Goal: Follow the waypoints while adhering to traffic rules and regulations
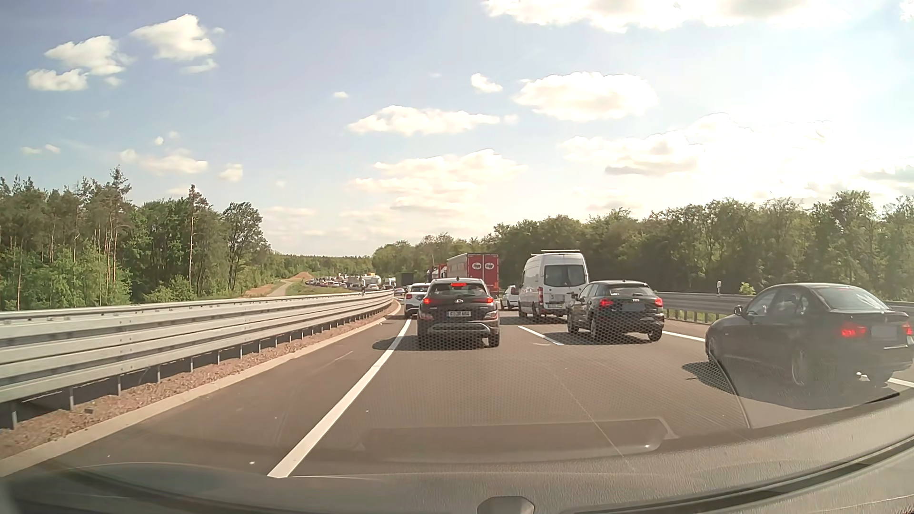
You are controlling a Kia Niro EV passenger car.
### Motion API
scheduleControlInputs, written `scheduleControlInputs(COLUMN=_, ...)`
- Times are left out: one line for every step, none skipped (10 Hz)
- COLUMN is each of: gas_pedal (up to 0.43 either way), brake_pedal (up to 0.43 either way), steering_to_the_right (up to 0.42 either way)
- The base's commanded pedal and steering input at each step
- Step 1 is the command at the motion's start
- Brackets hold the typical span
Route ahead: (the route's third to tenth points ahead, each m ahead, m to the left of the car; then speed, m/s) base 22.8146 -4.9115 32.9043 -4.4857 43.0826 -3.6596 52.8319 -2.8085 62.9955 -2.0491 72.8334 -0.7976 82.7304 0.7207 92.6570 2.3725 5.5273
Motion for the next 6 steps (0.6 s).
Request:
scheduleControlInputs(gas_pedal=0.0, brake_pedal=0.116, steering_to_the_right=-0.012)
scheduleControlInputs(gas_pedal=0.0, brake_pedal=0.128, steering_to_the_right=-0.012)
scheduleControlInputs(gas_pedal=0.0, brake_pedal=0.134, steering_to_the_right=-0.011)
scheduleControlInputs(gas_pedal=0.0, brake_pedal=0.14, steering_to_the_right=-0.009)
scheduleControlInputs(gas_pedal=0.0, brake_pedal=0.152, steering_to_the_right=-0.009)
scheduleControlInputs(gas_pedal=0.0, brake_pedal=0.171, steering_to_the_right=-0.009)
